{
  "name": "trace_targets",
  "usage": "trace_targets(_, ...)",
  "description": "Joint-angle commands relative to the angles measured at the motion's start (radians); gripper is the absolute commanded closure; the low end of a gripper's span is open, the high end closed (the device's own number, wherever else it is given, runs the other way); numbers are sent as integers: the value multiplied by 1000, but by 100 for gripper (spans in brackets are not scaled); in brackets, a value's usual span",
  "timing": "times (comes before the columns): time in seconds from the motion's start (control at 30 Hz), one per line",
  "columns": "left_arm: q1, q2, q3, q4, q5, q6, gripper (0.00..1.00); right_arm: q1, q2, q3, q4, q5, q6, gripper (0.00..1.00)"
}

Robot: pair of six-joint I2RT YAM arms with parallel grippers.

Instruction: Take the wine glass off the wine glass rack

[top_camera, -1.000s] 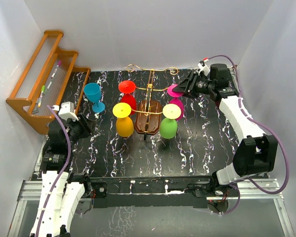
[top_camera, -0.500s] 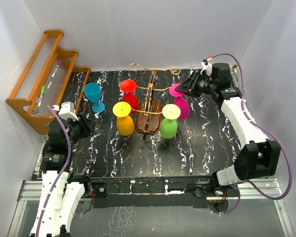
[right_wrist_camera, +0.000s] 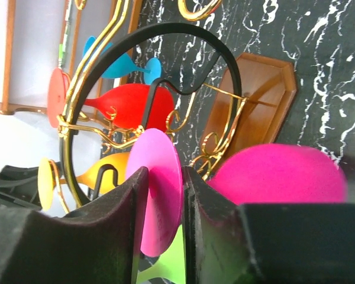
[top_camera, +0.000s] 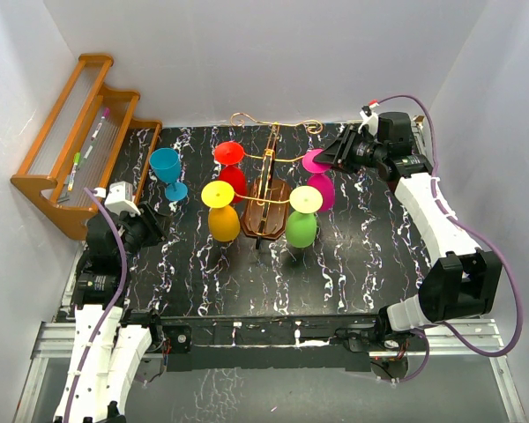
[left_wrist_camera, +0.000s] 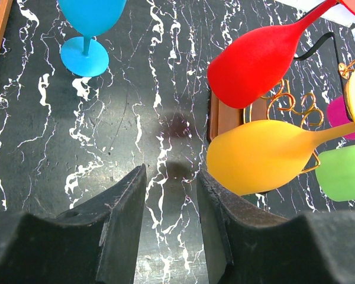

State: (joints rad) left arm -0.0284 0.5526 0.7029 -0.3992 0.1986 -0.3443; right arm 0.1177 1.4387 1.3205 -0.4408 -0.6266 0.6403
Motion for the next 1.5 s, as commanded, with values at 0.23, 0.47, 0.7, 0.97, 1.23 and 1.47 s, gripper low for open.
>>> trace_targets(0.23,-4,0,-4,17,14,-2,61,-6,-34,15,-14,61,-71,66)
trace_targets(0.47,-4,3,-6,19,16,-2,61,-6,-48,17,-17,69,-70,84)
trace_targets(0.7,-5,4,-8,20,17,-2,61,-6,-47,41,-55,132,-95,88)
trace_targets(0.97,-4,7,-10,20,18,-4,61,-6,-45,45,0,110,-71,92)
trace_targets(1.23,-4,10,-9,22,18,-4,61,-6,-42,-3,222,-13,41,92)
trace_targets(1.47,-5,10,-11,22,18,-5,61,-7,-38,-22,307,-65,87,92)
